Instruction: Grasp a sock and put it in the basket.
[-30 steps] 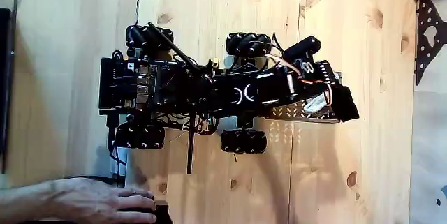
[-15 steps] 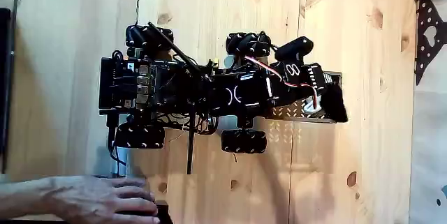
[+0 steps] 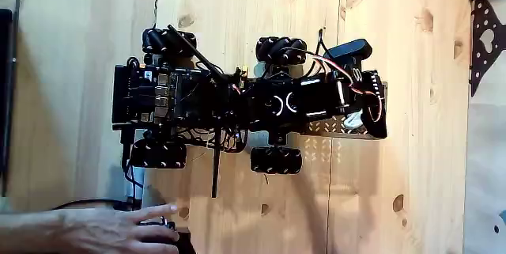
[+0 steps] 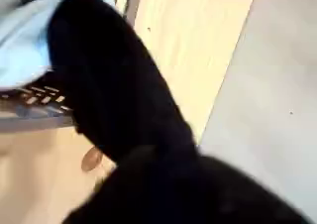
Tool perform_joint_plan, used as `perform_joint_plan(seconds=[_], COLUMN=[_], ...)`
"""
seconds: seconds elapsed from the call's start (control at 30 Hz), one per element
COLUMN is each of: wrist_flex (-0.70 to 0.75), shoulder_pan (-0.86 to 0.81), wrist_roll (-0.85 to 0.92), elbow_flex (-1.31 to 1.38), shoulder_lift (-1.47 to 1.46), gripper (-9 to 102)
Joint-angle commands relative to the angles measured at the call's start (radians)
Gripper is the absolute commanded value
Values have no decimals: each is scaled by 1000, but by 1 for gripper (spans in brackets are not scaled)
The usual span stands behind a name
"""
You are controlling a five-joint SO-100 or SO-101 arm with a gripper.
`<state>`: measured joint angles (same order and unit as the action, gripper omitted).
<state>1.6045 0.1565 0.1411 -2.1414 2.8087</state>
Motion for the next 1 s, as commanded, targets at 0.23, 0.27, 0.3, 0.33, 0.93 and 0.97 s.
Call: perform_joint_plan(seconds=[0.23, 0.27, 0.3, 0.33, 0.93, 0.97], wrist_flex=[-84, -94, -100, -103, -129, -129], shoulder_pan=[-18, -17, -17, -17, -26, -21], wrist_roll=[63, 63, 63, 63, 55, 54], elbow_flex=[-74, -71, -64, -61, -78, -80], shoulder_lift=[-11, -5, 3, 15, 64, 52], gripper=[0, 2, 8, 12, 27, 27])
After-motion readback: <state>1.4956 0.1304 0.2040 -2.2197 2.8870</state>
